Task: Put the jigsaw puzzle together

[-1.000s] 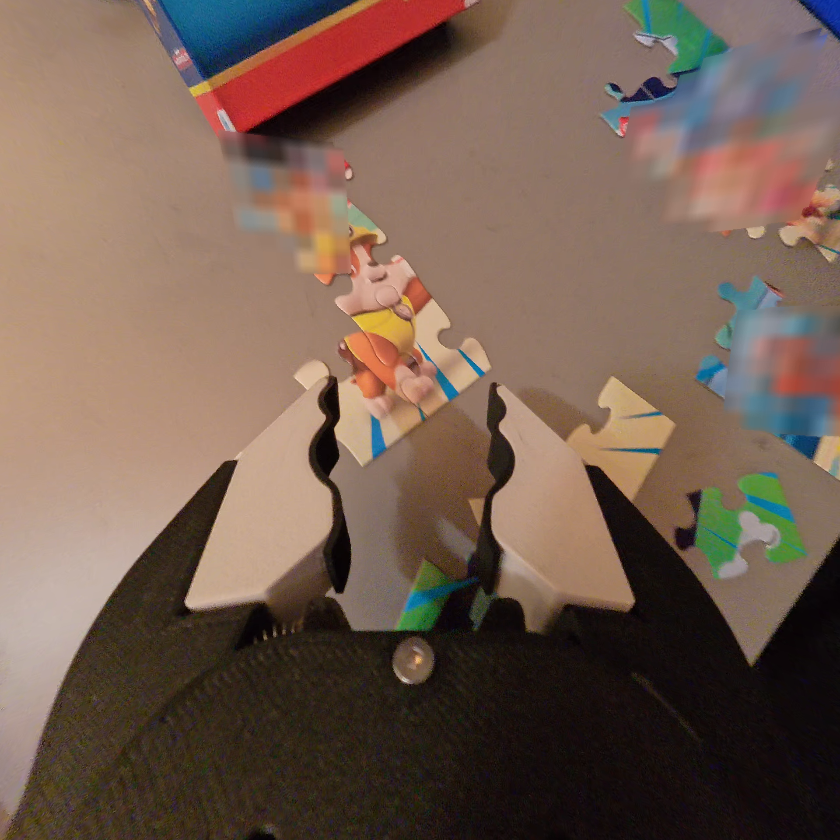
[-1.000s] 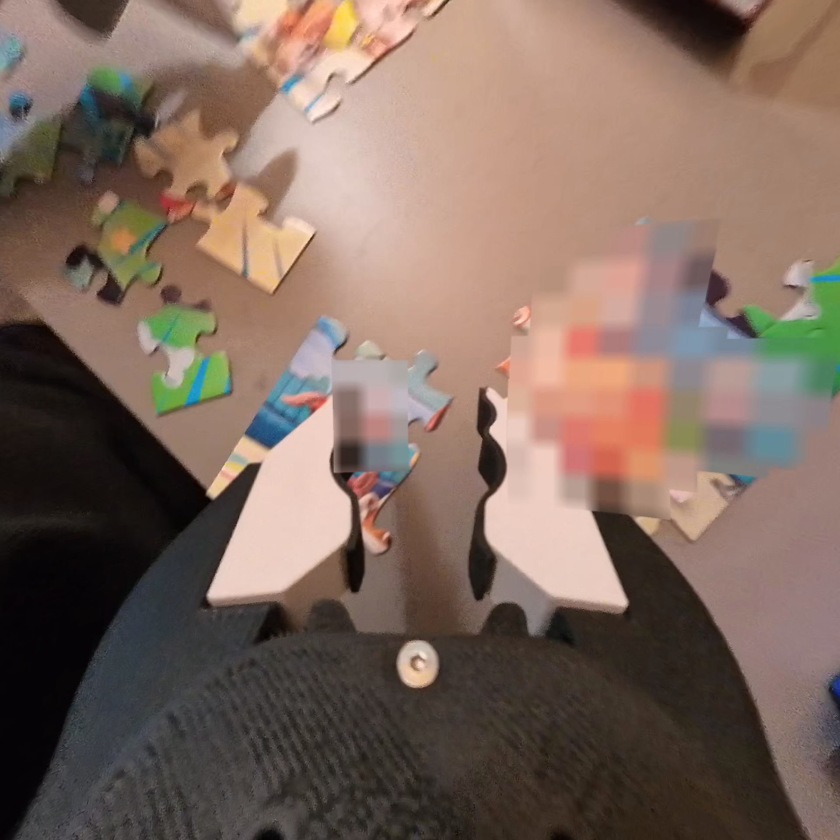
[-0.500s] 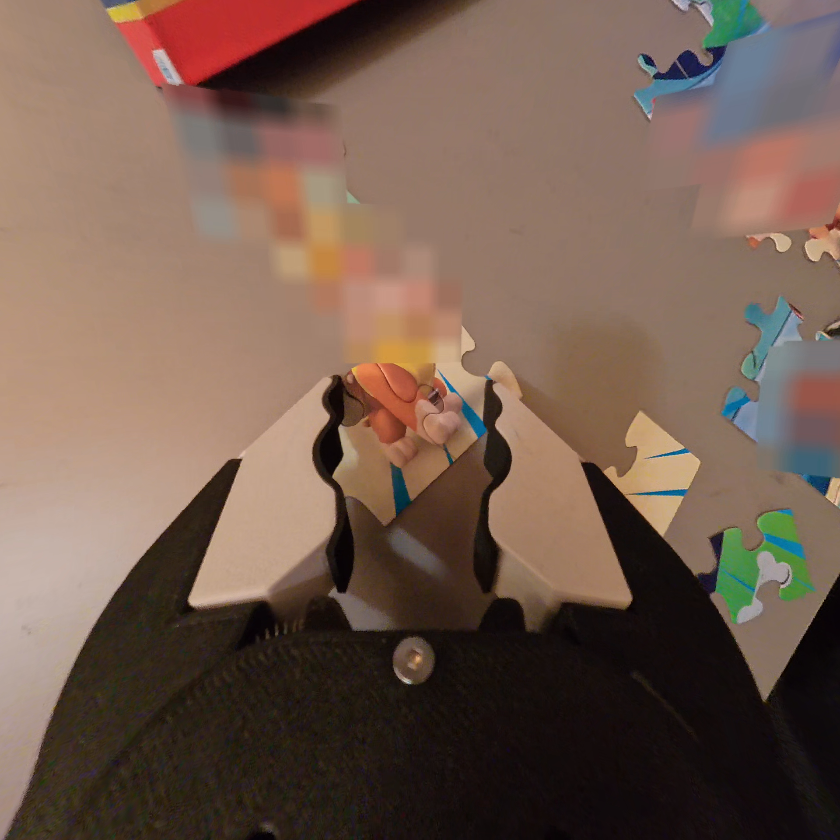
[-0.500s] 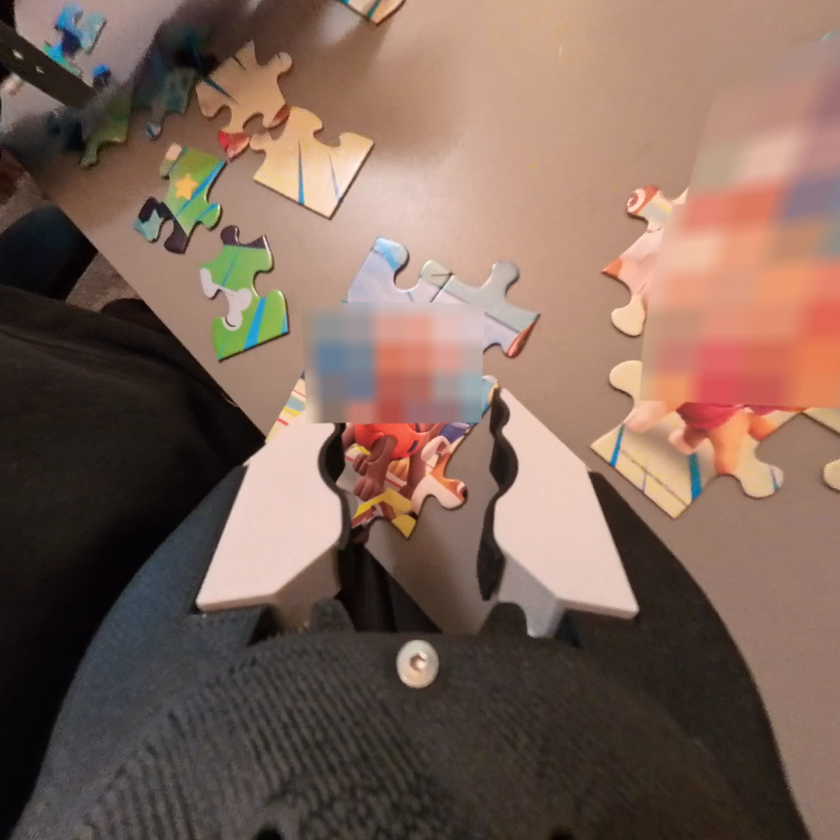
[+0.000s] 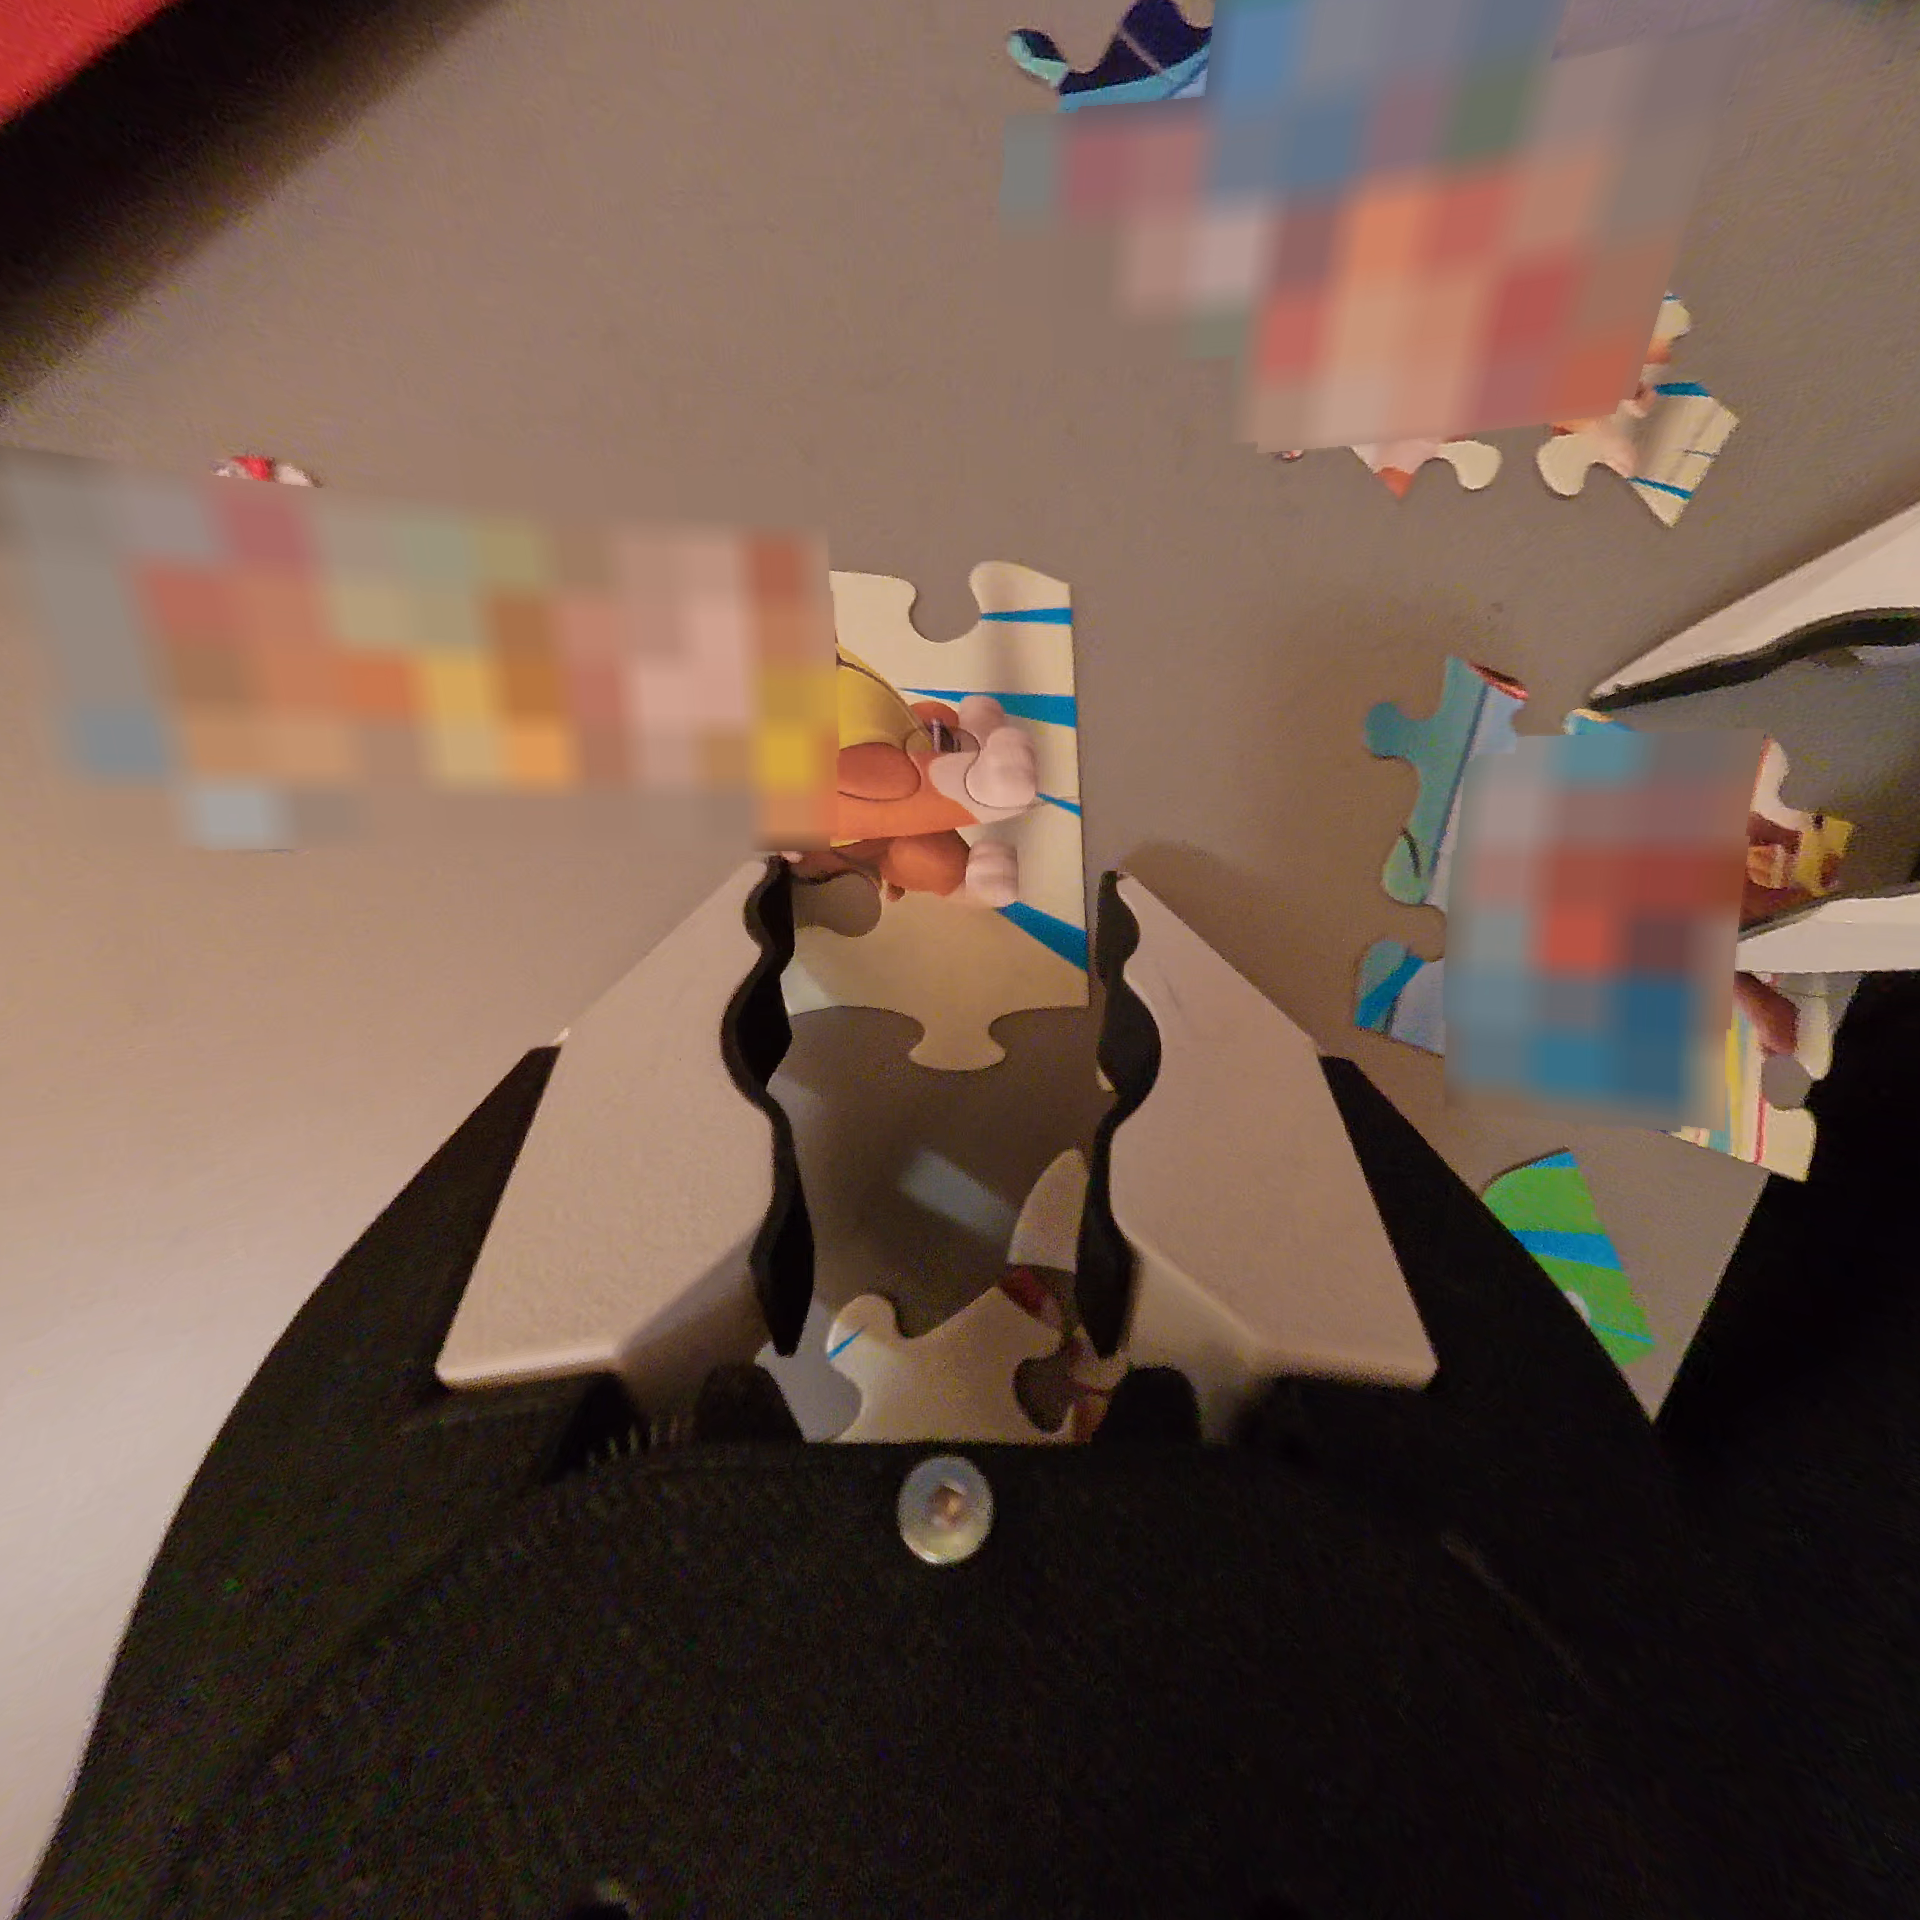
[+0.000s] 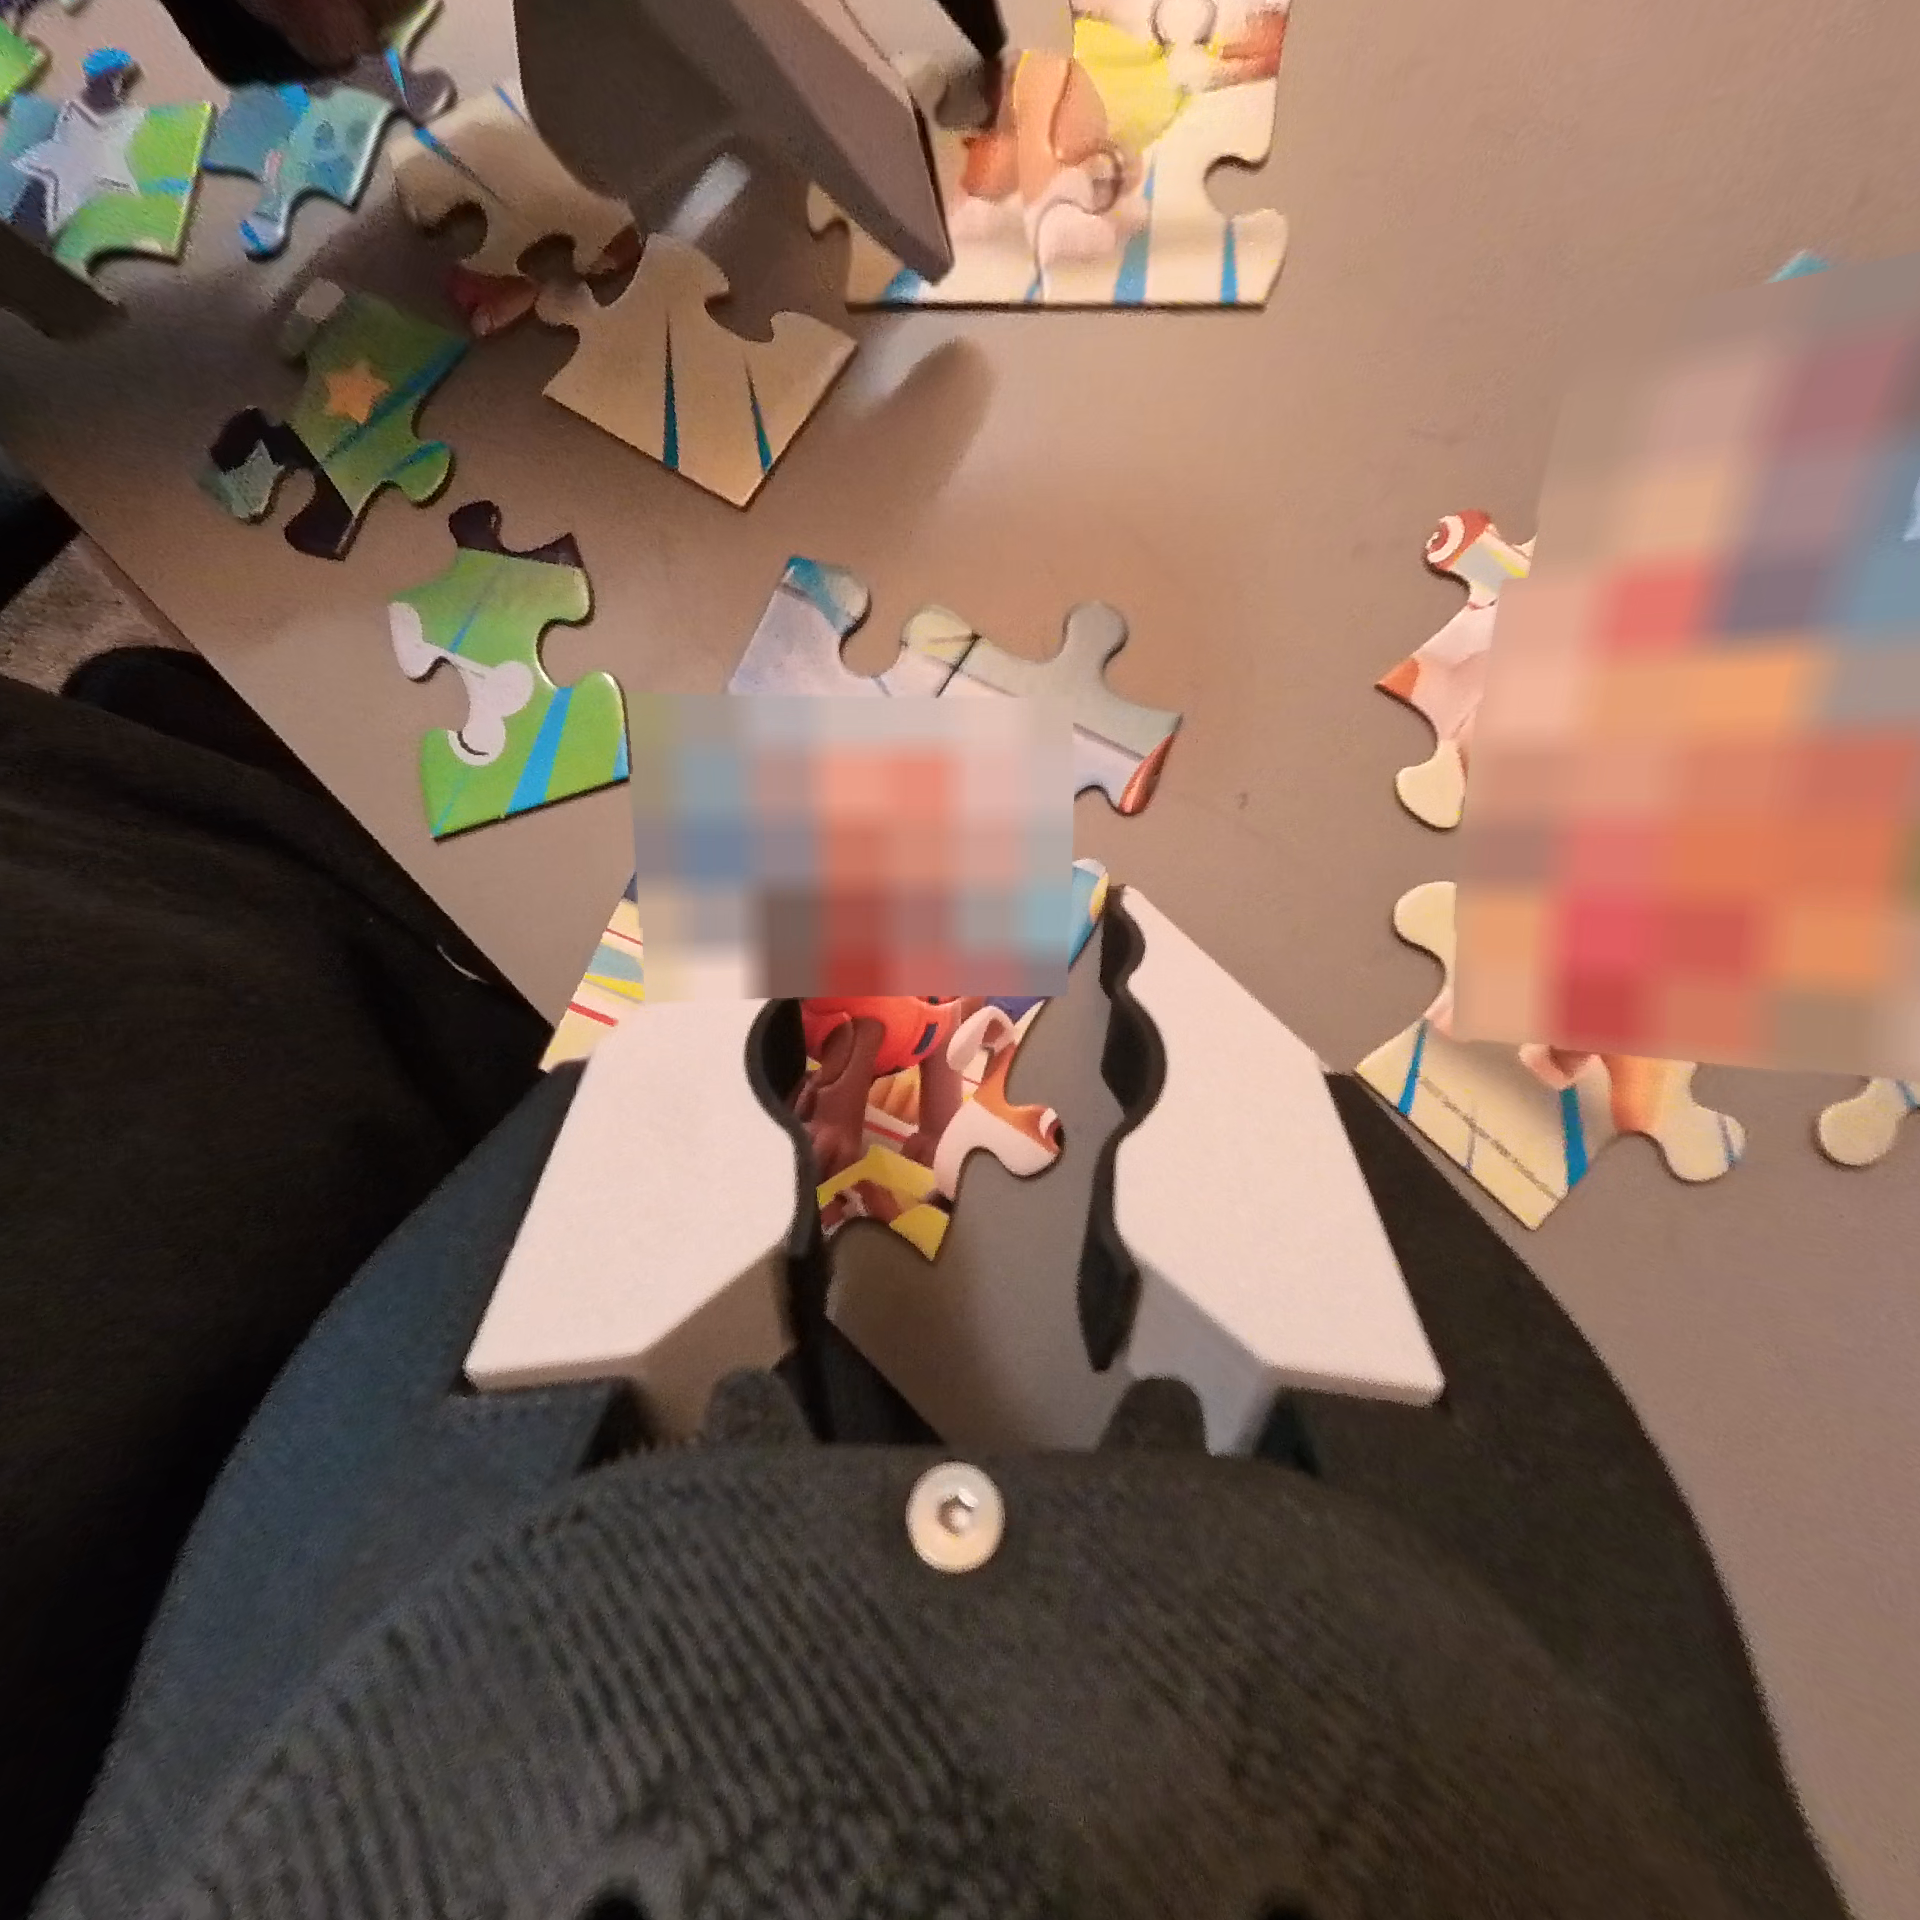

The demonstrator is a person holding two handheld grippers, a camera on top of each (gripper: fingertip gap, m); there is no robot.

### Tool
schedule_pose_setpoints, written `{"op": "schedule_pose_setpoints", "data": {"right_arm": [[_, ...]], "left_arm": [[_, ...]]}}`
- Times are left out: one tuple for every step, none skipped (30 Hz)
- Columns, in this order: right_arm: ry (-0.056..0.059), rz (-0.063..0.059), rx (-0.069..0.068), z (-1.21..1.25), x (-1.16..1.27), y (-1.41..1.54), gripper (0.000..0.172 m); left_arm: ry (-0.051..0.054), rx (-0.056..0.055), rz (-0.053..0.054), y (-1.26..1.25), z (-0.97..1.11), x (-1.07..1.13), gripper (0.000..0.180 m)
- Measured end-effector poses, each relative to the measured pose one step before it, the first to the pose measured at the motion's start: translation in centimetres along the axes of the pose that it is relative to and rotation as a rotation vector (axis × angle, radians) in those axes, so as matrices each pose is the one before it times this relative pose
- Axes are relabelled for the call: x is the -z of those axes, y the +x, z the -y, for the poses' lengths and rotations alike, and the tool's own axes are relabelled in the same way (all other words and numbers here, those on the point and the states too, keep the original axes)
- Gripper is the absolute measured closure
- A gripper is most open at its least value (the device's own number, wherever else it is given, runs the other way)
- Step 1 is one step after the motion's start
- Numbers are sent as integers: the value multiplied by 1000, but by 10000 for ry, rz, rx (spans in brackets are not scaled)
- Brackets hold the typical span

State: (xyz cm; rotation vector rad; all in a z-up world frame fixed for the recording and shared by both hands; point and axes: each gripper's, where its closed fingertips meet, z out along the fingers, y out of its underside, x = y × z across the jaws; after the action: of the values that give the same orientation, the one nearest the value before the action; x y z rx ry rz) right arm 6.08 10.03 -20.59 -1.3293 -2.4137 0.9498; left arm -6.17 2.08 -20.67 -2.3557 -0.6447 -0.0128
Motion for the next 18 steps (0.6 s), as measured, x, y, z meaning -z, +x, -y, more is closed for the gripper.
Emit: {"op": "schedule_pose_setpoints", "data": {"right_arm": [[12, -52, -55, 4, 23, 183, 115], [-30, -114, 0, -37, 19, 259, 111], [-56, -132, 50, -66, 38, 274, 108], [-24, -148, 67, -4, 67, 316, 106], [61, -149, 56, 114, 114, 356, 105], [129, -118, 24, 248, 155, 366, 105], [162, -70, -18, 376, 158, 354, 105], [188, -19, -47, 478, 125, 309, 105], [213, 22, -55, 622, 54, 277, 105], [237, 47, -55, 764, -51, 237, 104], [267, 64, -57, 918, -199, 217, 104], [287, 91, -56, 1045, -383, 172, 104], [258, 140, -71, 1068, -615, 120, 102], [172, 212, -95, 986, -846, 64, 99], [71, 298, -121, 855, -1047, -38, 95], [-35, 410, -154, 682, -1171, -148, 90], [-136, 487, -155, 523, -1182, -191, 86], [-122, 424, -154, 508, -1032, -45, 85]], "left_arm": [[-6, -47, -175, 487, 83, -119, 123], [-29, -58, -229, 535, 26, -82, 123], [-58, -65, -189, 442, -40, -37, 123], [-78, -83, -59, 164, -80, 32, 122], [-29, -85, 86, -125, -49, 92, 122], [62, -52, 189, -383, 57, 162, 122], [100, 15, 207, -503, 101, 213, 122], [102, 83, 200, -606, 91, 215, 122], [106, 151, 228, -750, 98, 199, 122], [82, 217, 243, -863, 65, 159, 122], [56, 252, 203, -863, 56, 113, 121], [65, 280, 85, -710, 92, 68, 121], [70, 313, -69, -453, 143, 27, 121], [85, 312, -221, -158, 198, -26, 120], [73, 277, -355, 134, 200, -98, 120], [-33, 222, -470, 395, 25, -206, 120], [-132, 213, -445, 455, -101, -280, 120], [75, 125, -321, 414, 203, -177, 122]]}}
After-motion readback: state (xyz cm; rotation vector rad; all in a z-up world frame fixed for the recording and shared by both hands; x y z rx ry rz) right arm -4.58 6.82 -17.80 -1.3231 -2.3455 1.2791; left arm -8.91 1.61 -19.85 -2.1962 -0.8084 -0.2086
